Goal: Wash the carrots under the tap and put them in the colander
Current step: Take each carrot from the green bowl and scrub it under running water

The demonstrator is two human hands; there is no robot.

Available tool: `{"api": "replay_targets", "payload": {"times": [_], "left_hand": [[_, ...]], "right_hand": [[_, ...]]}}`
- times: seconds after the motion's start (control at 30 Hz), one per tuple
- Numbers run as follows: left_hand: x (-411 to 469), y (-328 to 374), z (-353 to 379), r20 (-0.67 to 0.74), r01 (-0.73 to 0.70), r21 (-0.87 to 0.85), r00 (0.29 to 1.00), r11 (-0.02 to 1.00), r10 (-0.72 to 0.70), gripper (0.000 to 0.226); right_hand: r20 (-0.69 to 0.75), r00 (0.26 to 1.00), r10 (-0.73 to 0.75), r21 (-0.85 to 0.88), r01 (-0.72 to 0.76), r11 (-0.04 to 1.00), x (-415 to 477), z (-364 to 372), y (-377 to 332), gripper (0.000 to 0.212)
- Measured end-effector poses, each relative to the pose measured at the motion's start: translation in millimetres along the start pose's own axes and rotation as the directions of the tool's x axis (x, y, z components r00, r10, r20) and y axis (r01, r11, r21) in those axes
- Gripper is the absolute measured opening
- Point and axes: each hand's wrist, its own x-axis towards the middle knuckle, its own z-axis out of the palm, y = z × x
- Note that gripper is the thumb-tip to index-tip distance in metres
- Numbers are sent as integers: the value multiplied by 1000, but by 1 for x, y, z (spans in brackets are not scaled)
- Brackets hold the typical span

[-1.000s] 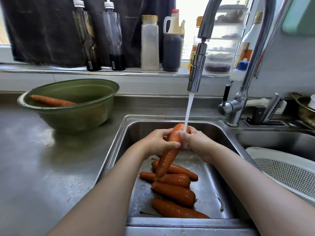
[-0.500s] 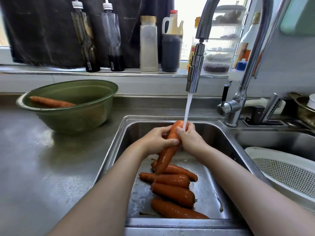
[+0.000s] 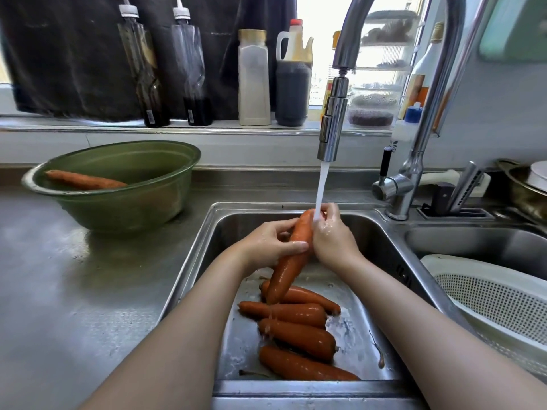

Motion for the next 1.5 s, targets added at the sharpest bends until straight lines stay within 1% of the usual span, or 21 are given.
{"api": "replay_targets", "payload": {"times": [0.07,0.1,0.2,0.27,0.3,0.37,0.43,0.47,0.53,0.63,0.73,0.8,0.87,0.97,1.1,1.17,1.27,1.33,1.37,1.43,1.5], "left_hand": [[2,0,2,14,-3,-17,1000,1000,3,73],[2,-1,2,14,0,-21,1000,1000,1,71],[1,-2,-1,-3,8,-31,1000,999,-8,72],[0,-5,-5,0,12,-36,1000,999,-12,72],[0,-5,-6,2,12,-33,1000,999,-12,70],[-1,-2,-5,14,1,-21,1000,1000,-1,66],[-1,1,-1,10,-9,-11,1000,1000,9,64],[-1,3,0,5,-6,-1,1000,1000,6,63],[-1,2,-2,-16,3,46,1000,999,-2,64],[-3,1,-11,-21,16,152,1000,988,-13,53],[-9,3,-19,5,37,191,999,981,-38,37],[-13,5,-24,49,59,196,996,979,-70,32],[-14,5,-29,82,61,214,993,975,-80,32],[-12,6,-29,111,38,180,992,983,-59,31],[-7,4,-28,42,10,221,999,975,-20,37],[-7,6,-28,30,5,245,999,969,-13,39],[-9,9,-25,38,-9,219,999,976,1,34],[-9,10,-23,36,-17,213,999,977,10,31],[-8,9,-22,37,-18,219,999,975,10,30],[-8,9,-20,42,-14,221,999,975,4,32],[-7,9,-19,55,-13,208,998,978,2,34]], "right_hand": [[-77,996,-36,-65,31,997,0,0,2,27],[-72,996,-49,-83,43,996,1,0,3,30],[114,993,-18,22,15,1000,5,3,5,46],[184,983,2,127,-25,992,7,4,7,47],[165,986,-1,168,-27,985,6,4,6,41],[37,999,1,200,-9,980,5,4,4,25],[-69,998,-2,133,12,991,9,1,3,24],[-73,997,-5,115,14,993,11,-2,3,25],[12,999,-33,110,32,993,13,-10,6,23],[219,964,-153,-45,166,985,18,-27,17,23],[488,867,-97,-63,145,987,16,-38,21,40],[537,840,-79,-103,157,982,14,-40,19,48],[495,864,-91,-15,114,993,11,-38,16,43],[356,930,-89,135,43,990,8,-31,15,21],[184,983,19,228,-62,972,12,-25,14,11],[207,975,76,279,-133,951,16,-29,17,11],[427,899,92,382,-272,883,15,-37,21,20],[514,854,84,341,-293,893,11,-37,21,25],[504,860,83,296,-262,919,10,-35,20,23],[371,924,96,207,-182,961,8,-25,12,19],[186,974,129,152,-158,976,8,-17,4,30]]}}
